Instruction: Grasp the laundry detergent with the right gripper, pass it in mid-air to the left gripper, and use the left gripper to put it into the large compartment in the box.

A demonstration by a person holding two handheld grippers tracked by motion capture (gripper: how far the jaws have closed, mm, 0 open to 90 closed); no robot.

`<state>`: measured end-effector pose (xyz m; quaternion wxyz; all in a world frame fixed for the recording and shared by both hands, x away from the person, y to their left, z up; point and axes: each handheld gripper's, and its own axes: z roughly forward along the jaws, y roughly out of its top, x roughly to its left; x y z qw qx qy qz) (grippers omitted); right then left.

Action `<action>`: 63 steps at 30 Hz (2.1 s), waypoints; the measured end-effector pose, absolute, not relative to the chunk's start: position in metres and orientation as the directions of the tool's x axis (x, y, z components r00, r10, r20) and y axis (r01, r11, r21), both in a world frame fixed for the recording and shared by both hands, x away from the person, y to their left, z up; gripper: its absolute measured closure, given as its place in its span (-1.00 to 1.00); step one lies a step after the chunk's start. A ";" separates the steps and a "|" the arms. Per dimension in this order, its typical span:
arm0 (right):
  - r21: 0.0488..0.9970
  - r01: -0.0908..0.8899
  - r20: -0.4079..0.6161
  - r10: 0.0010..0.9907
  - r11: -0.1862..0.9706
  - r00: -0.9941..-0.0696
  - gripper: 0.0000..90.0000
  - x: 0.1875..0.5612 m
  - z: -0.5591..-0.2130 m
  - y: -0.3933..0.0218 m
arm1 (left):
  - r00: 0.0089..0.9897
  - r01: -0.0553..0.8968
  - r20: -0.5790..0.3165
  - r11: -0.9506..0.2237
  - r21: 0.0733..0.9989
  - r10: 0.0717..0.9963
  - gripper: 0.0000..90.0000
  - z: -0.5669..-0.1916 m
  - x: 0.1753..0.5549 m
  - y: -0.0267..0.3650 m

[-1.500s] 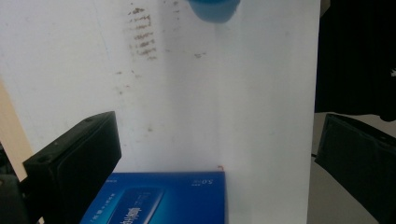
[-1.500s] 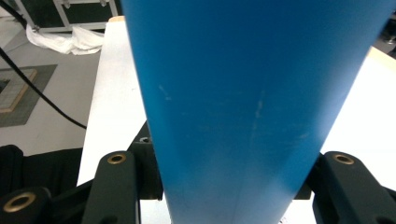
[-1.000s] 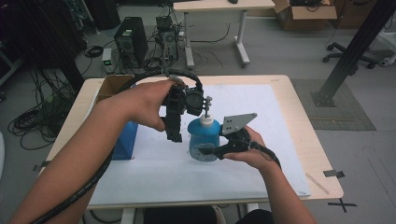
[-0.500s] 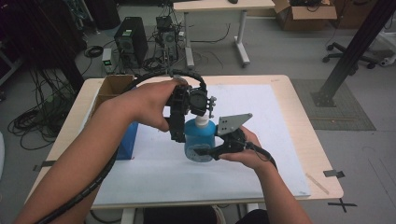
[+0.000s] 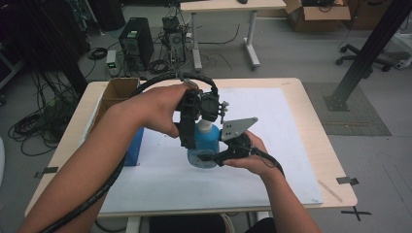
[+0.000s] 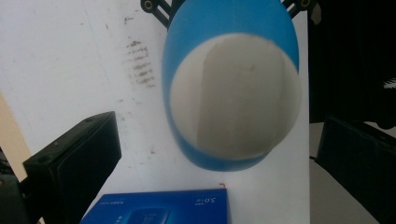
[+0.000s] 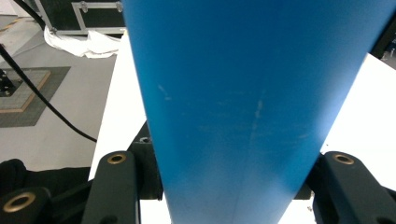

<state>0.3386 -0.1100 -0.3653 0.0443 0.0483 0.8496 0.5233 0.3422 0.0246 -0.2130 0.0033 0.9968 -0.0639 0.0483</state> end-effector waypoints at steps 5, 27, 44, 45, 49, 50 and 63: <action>0.892 0.033 -0.026 0.125 0.450 -0.992 0.02 0.339 -0.366 -0.106 | 0.987 -0.128 0.094 -0.992 -0.004 -0.128 -1.00 -0.215 0.342 0.025; 0.896 0.029 -0.025 0.114 0.444 -0.993 0.01 0.338 -0.365 -0.090 | 0.989 -0.124 0.079 -0.992 0.003 -0.123 -0.99 -0.226 0.339 0.025; 0.900 0.037 -0.018 0.122 0.433 -0.992 0.01 0.338 -0.363 -0.091 | 0.987 -0.130 0.094 -0.992 -0.003 -0.129 -0.84 -0.231 0.339 0.024; 0.900 0.037 -0.018 0.122 0.433 -0.992 0.01 0.338 -0.363 -0.091 | 0.987 -0.130 0.094 -0.992 -0.003 -0.129 -0.82 -0.231 0.339 0.024; 0.900 0.037 -0.020 0.125 0.435 -0.992 0.01 0.338 -0.362 -0.091 | 0.987 -0.128 0.097 -0.992 0.001 -0.127 -0.75 -0.230 0.339 0.025; 0.900 0.036 -0.020 0.126 0.434 -0.992 0.01 0.338 -0.362 -0.092 | 0.987 -0.128 0.100 -0.992 -0.001 -0.127 -0.73 -0.230 0.338 0.025; 0.900 0.034 -0.021 0.121 0.434 -0.992 0.01 0.337 -0.360 -0.091 | 0.984 -0.138 0.110 -0.990 -0.010 -0.138 -0.55 -0.230 0.337 0.024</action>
